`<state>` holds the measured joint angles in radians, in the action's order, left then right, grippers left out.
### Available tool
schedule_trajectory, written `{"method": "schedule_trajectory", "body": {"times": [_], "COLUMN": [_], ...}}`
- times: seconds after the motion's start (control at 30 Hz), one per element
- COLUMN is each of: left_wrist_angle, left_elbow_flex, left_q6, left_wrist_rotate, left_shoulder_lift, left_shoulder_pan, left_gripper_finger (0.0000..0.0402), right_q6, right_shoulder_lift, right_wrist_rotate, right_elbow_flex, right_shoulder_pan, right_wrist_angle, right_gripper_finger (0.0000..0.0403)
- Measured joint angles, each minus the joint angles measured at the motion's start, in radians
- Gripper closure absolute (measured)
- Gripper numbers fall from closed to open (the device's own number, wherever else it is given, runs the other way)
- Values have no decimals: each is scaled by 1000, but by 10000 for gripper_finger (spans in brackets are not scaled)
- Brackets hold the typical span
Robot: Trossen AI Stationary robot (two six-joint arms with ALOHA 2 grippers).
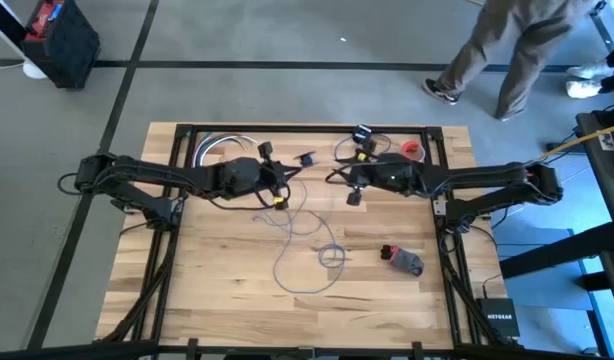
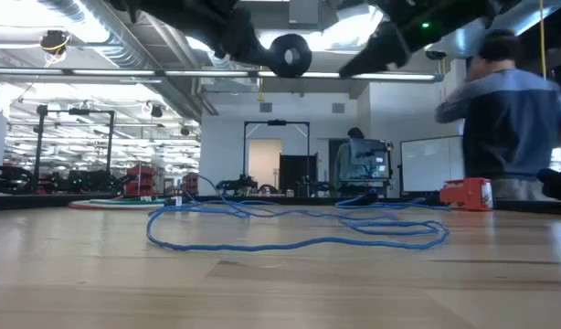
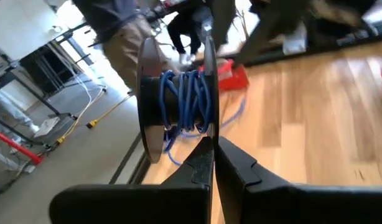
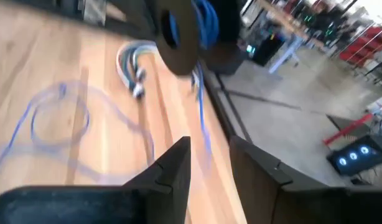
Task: Coil cords
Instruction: Coil the blue wire onto the spool
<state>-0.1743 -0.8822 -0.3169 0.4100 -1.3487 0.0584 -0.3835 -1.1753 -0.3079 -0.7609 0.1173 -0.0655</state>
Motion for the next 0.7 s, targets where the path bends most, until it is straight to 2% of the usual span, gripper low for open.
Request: {"method": "schedule_trajectory", "body": {"times": [0.13, 0.23, 0.3, 0.43, 0.7], "left_wrist_angle": [43, 33, 28, 35, 34], "left_elbow_flex": [0, 1, 1, 1, 1], "left_q6": [-50, -66, -79, -96, -111], "left_wrist_rotate": [-63, -170, -204, -209, -210], "left_shoulder_lift": [0, 0, 0, 0, 0], "left_shoulder_pan": [-7, -7, -13, -31, -53], "left_gripper_finger": [401, 401, 401, 401, 401], "right_q6": [-7, -7, -6, -5, -6], "right_shoulder_lift": [83, 101, 94, 38, -69], "right_wrist_rotate": [30, 153, 215, 301, 327], "right_elbow_flex": [0, 0, 0, 0, 0], "right_shoulder_pan": [0, 1, 1, 0, 0], "right_wrist_angle": [53, -15, -60, -161, -233], "right_gripper_finger": [287, 290, 292, 293, 293]}}
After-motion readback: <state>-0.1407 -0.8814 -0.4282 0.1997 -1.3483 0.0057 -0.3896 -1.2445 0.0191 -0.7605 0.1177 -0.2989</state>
